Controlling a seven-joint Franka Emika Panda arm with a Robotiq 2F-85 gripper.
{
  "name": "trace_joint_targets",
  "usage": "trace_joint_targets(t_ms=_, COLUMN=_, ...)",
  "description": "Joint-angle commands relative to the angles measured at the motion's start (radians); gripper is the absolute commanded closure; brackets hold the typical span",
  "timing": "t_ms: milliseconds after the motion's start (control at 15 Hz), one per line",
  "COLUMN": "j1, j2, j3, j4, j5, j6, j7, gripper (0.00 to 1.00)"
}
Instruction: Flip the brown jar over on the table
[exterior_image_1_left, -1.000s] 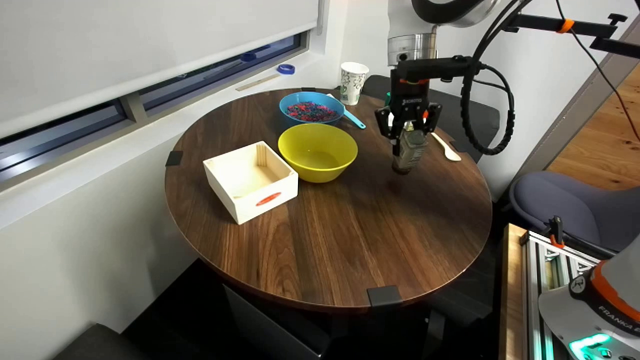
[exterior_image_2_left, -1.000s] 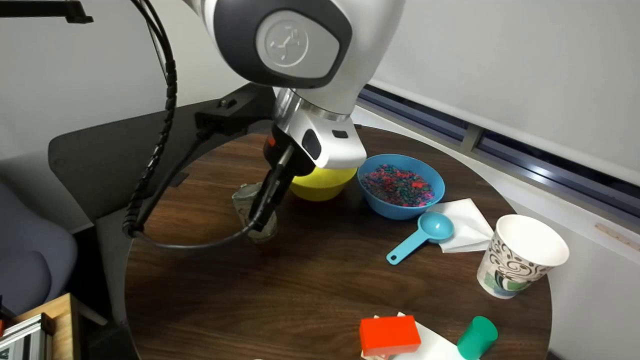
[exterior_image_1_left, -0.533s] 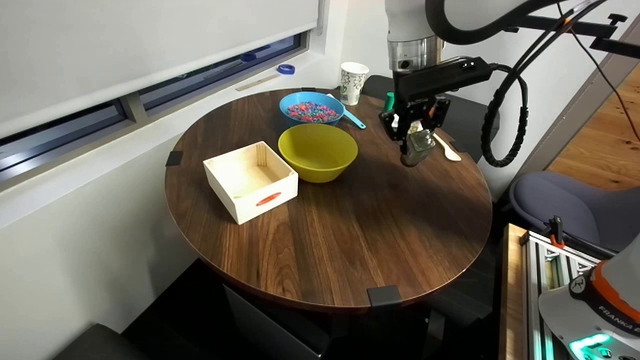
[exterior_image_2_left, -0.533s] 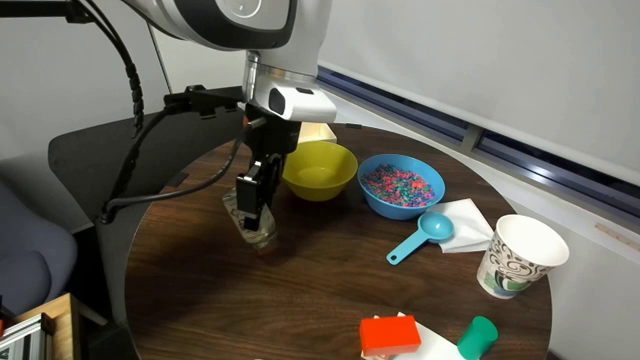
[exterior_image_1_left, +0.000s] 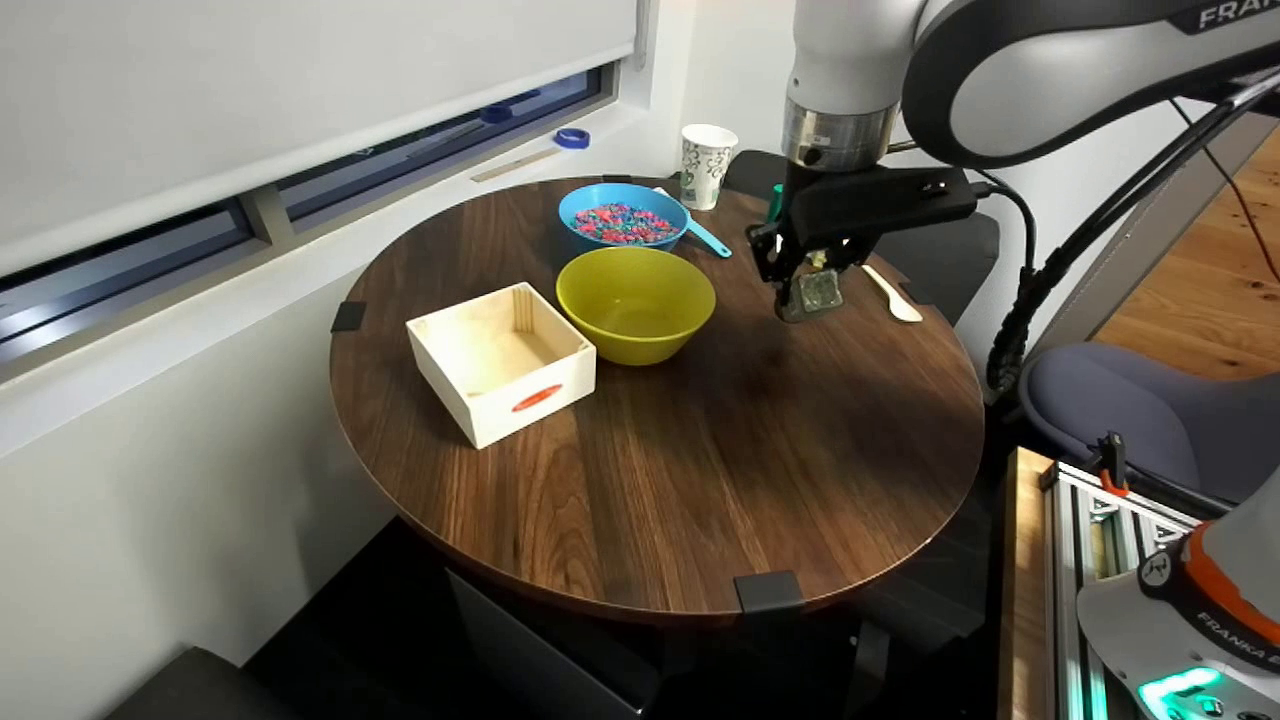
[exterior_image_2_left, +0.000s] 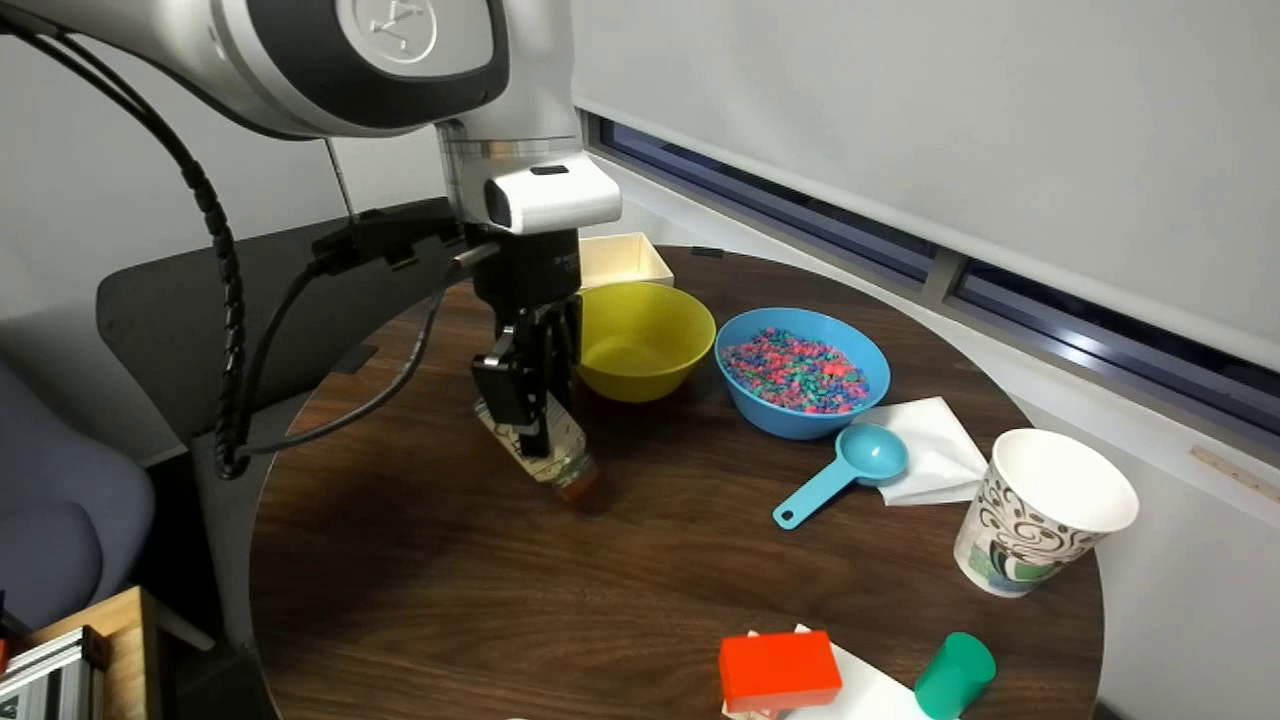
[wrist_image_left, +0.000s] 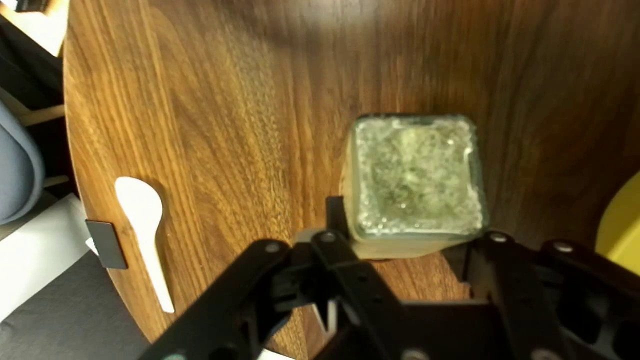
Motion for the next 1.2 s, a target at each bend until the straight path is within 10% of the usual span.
trace_joint_targets(t_ms=0, j1=-0.007, j2=-0.067, j3=0.019, j4=-0.095, j5=-0.056, j6=0.103, j7=0.101, gripper=0.77)
trace_joint_targets(t_ms=1133, j1=-0.006, j2=-0.086, j3=0.083, j4=-0.233, j5=-0.277, j6=0.228, j7=0.384, gripper=0.77)
